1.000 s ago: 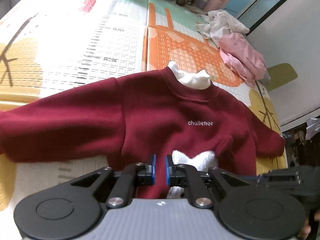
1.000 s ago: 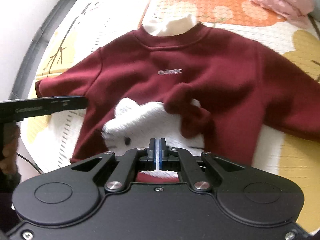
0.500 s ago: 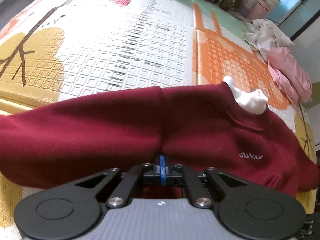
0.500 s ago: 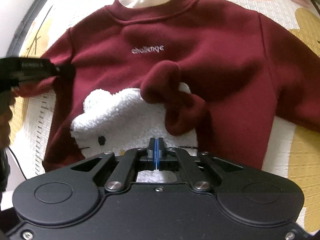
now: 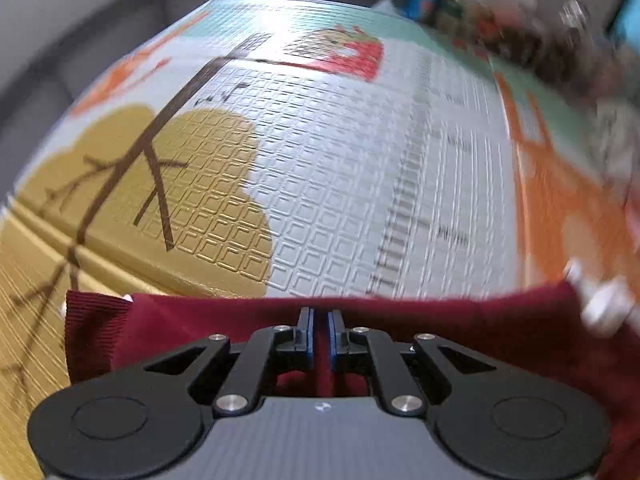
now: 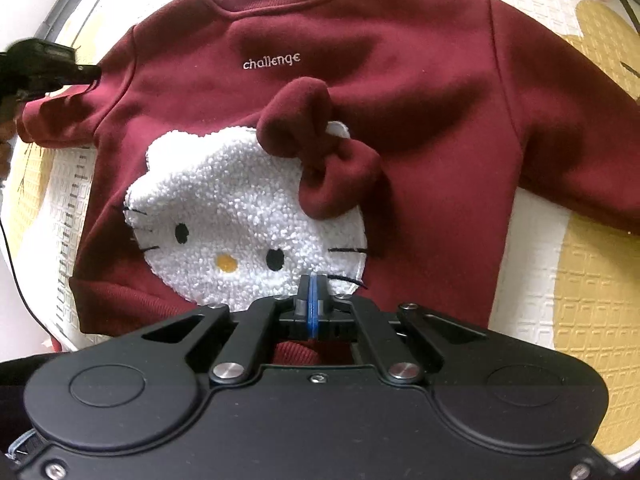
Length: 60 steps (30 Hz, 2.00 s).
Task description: Fold clothes
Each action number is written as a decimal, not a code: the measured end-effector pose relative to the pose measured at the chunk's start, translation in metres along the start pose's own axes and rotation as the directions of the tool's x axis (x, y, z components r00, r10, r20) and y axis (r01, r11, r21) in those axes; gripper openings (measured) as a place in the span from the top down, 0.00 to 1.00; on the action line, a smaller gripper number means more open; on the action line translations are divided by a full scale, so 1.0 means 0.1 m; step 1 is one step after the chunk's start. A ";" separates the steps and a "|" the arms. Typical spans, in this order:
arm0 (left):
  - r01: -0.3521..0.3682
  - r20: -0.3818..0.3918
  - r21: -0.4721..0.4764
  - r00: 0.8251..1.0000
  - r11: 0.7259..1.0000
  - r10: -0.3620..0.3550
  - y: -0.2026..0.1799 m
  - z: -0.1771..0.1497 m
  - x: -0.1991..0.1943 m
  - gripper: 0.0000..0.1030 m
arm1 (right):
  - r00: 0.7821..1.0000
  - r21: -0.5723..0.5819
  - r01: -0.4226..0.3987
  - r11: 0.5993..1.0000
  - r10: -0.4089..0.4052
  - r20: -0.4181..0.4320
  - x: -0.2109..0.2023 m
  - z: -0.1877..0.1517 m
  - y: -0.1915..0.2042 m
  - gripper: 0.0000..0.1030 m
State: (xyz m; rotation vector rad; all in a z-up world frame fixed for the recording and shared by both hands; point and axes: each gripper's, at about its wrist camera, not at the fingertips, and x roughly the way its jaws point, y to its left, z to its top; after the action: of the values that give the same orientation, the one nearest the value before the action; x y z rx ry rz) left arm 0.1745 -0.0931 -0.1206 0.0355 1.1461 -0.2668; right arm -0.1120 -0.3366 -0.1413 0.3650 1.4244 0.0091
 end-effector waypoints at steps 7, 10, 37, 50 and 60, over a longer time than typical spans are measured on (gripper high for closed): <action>0.084 0.018 0.039 0.996 0.996 -0.085 -0.13 -0.07 -0.22 0.92 | 0.999 0.008 -0.008 1.000 0.008 0.039 -0.20 0.13 0.03 0.99; 0.117 0.017 0.073 0.993 0.990 -0.119 -0.26 -0.10 -0.32 0.91 | 0.995 0.009 -0.020 1.000 0.019 0.100 -0.40 0.27 0.03 0.99; 0.398 -0.271 0.416 0.912 0.818 -0.307 -1.27 -1.24 -0.42 0.88 | 0.984 0.095 -0.099 0.991 0.083 0.155 -0.17 1.26 0.09 0.98; 0.450 -0.288 0.382 0.888 0.807 -0.359 -1.23 -1.53 -0.55 0.73 | 0.978 0.058 -0.072 0.996 0.059 0.202 -0.07 1.74 0.28 0.69; 0.471 -0.328 0.327 0.870 0.819 -0.369 -1.12 -1.67 -0.56 0.72 | 0.981 0.018 0.031 0.999 -0.034 0.190 0.05 2.09 0.43 0.68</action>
State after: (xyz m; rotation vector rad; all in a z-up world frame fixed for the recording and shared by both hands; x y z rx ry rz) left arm -0.0218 -0.1638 -0.1272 0.1798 1.3297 -0.9203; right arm 0.0994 -0.3456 -0.1148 0.3457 1.2418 -0.0612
